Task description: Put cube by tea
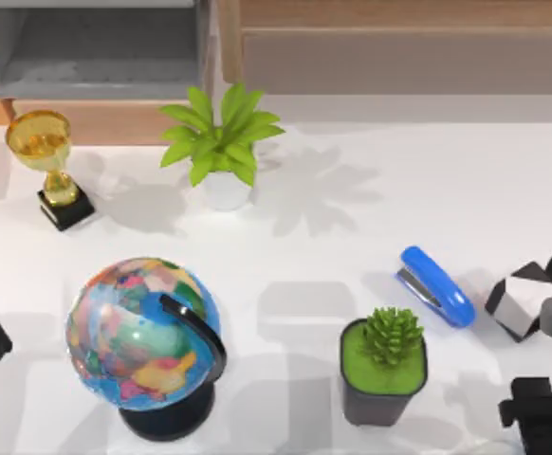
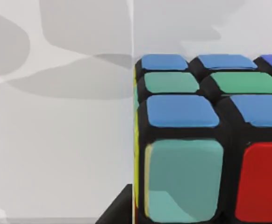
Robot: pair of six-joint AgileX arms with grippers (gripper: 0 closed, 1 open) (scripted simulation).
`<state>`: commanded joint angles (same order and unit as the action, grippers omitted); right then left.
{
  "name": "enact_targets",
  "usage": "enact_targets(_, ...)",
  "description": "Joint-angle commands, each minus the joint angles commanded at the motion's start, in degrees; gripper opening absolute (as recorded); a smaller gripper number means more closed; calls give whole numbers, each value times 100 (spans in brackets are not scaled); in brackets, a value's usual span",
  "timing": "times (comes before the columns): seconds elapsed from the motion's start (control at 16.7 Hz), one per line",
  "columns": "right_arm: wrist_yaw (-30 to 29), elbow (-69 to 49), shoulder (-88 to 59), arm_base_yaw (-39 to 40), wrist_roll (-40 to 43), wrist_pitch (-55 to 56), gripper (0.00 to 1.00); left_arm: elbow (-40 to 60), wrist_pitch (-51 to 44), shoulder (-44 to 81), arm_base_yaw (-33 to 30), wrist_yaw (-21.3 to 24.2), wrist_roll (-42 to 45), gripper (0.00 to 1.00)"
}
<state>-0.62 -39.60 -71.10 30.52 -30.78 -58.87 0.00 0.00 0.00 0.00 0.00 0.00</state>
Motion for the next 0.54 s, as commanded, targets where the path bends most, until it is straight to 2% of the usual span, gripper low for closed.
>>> enact_targets(0.18,0,0,0,0,0,0,98,0,0,0,0,0,0,100)
enact_targets(0.54,0,0,0,0,0,0,100,0,0,0,0,0,0,100)
